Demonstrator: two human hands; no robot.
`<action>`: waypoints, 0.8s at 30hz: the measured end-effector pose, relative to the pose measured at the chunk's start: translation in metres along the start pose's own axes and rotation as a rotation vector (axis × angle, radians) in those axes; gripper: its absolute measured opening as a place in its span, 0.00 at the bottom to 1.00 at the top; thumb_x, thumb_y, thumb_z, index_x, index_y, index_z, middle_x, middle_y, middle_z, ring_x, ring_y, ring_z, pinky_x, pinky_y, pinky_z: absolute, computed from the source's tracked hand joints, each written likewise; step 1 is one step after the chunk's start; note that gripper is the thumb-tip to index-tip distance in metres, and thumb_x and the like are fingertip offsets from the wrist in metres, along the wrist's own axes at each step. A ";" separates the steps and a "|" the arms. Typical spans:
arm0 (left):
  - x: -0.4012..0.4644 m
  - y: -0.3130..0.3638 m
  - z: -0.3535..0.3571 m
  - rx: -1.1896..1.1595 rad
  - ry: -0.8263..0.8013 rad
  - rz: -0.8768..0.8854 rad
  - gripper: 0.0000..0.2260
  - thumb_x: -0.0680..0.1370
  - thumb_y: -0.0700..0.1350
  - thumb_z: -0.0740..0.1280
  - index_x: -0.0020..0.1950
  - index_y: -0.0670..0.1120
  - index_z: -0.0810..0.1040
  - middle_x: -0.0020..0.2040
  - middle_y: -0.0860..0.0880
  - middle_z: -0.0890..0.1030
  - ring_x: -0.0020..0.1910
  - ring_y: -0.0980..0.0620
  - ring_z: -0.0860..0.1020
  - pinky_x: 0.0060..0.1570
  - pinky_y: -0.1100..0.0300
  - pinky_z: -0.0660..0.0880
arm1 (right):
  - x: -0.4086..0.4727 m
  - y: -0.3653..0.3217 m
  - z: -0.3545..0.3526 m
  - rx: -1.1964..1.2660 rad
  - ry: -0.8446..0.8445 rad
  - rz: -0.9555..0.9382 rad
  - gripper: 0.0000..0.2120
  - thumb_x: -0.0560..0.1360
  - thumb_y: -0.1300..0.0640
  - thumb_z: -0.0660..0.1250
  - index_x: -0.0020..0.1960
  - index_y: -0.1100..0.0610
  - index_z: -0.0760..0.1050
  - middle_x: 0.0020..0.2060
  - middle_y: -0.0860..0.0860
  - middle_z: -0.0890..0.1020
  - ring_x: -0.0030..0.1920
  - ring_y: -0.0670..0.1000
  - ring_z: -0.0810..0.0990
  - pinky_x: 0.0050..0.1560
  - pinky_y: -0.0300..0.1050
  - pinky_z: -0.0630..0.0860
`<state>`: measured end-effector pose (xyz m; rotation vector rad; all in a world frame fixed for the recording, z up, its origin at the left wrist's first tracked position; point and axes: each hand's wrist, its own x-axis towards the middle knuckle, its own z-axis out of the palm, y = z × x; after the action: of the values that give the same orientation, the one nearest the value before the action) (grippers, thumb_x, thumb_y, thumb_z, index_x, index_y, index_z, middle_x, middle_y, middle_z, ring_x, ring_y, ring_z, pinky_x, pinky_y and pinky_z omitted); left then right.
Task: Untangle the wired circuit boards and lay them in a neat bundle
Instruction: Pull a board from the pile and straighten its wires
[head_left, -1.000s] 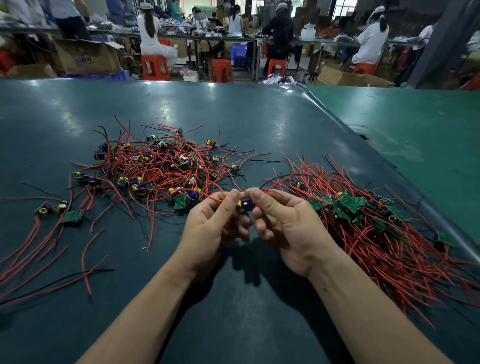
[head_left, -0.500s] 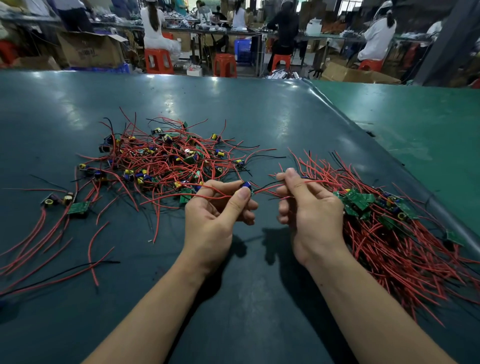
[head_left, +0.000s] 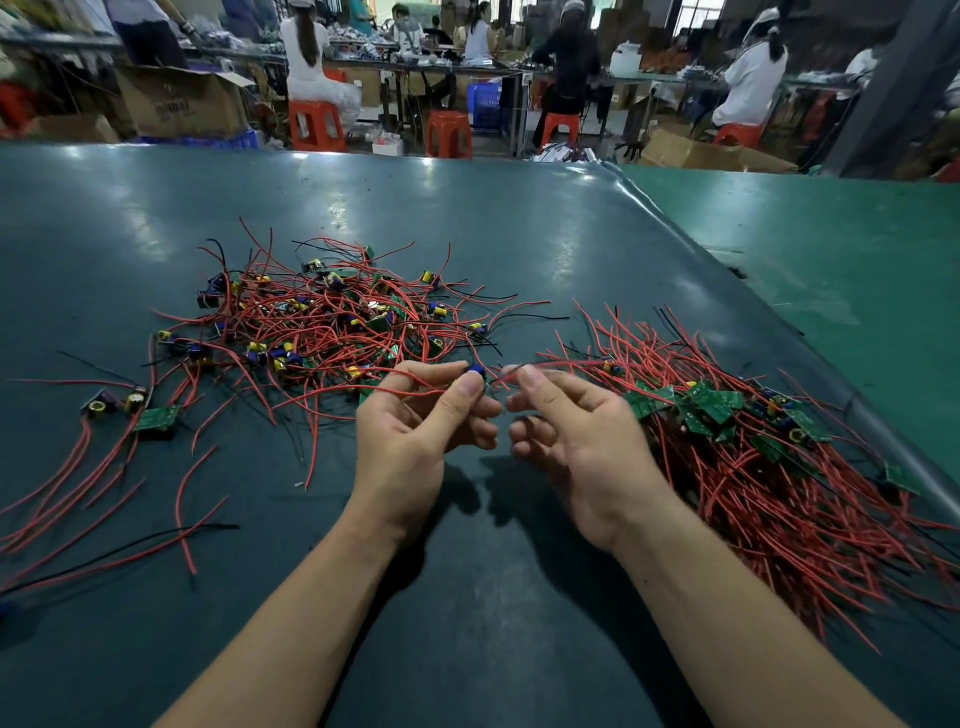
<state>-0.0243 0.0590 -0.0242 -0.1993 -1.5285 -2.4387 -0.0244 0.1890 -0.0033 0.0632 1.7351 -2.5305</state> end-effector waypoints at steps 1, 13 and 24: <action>-0.001 0.000 0.000 0.027 -0.035 -0.006 0.08 0.70 0.41 0.70 0.47 0.40 0.76 0.33 0.43 0.82 0.27 0.50 0.79 0.32 0.60 0.78 | -0.001 0.003 0.002 -0.002 -0.003 -0.021 0.06 0.76 0.57 0.68 0.45 0.58 0.82 0.30 0.50 0.78 0.25 0.44 0.73 0.26 0.34 0.71; -0.009 -0.002 0.006 0.164 -0.102 -0.009 0.10 0.71 0.42 0.70 0.47 0.38 0.75 0.32 0.43 0.82 0.26 0.50 0.77 0.29 0.60 0.76 | 0.008 -0.007 -0.012 -0.058 0.184 -0.095 0.07 0.75 0.62 0.70 0.38 0.60 0.82 0.23 0.47 0.73 0.21 0.44 0.66 0.21 0.33 0.62; -0.015 0.002 0.009 0.169 -0.068 0.069 0.07 0.70 0.40 0.71 0.44 0.39 0.75 0.32 0.41 0.81 0.26 0.49 0.78 0.29 0.60 0.76 | 0.013 -0.004 -0.017 0.029 0.277 -0.082 0.16 0.78 0.60 0.65 0.31 0.56 0.79 0.22 0.47 0.65 0.20 0.46 0.63 0.22 0.34 0.59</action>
<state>-0.0098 0.0684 -0.0227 -0.2994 -1.7161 -2.2577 -0.0383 0.2055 -0.0061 0.3686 1.8267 -2.7155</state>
